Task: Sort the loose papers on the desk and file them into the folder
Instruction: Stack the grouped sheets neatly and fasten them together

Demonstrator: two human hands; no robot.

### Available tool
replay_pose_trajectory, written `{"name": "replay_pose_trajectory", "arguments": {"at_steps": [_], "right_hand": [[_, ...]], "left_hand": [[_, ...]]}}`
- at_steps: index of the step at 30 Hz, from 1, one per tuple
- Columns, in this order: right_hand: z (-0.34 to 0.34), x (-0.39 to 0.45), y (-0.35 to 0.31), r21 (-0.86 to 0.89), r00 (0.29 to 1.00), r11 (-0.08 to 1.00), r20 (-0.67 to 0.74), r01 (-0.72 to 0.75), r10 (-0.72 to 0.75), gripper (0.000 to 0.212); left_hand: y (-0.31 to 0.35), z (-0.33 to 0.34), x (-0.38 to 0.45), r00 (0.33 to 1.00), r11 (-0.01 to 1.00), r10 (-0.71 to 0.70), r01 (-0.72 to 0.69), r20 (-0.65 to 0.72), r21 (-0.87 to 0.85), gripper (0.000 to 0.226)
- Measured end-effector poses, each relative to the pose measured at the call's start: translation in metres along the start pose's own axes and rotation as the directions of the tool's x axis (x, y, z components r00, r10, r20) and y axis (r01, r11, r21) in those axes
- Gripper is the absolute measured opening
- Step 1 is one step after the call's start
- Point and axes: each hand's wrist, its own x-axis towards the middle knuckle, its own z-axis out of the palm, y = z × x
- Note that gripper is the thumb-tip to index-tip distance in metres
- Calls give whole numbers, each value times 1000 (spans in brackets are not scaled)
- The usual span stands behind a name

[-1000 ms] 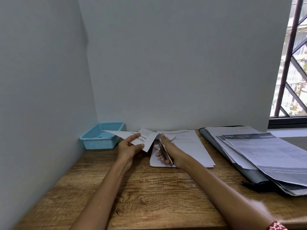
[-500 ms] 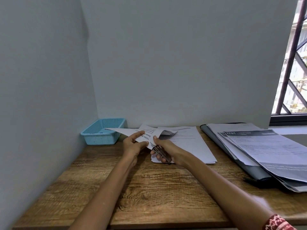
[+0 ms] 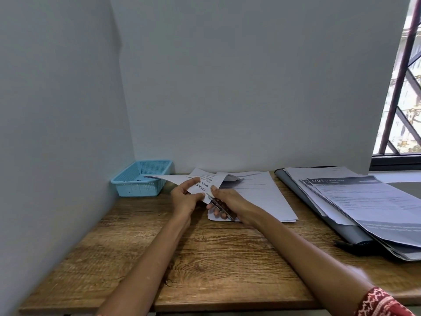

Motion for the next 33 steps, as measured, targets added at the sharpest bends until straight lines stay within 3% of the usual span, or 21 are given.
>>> {"name": "replay_pose_trajectory", "arguments": {"at_steps": [8, 25, 33], "right_hand": [[2, 2, 3, 42, 999, 999, 51, 8, -10, 36], [4, 2, -1, 22, 998, 999, 25, 50, -50, 27], [6, 1, 0, 22, 998, 998, 22, 60, -60, 33]], "left_hand": [[-4, -2, 2, 999, 998, -38, 38, 5, -47, 44], [3, -2, 0, 991, 971, -121, 131, 59, -202, 44], [5, -4, 1, 988, 968, -142, 151, 60, -200, 44]]}}
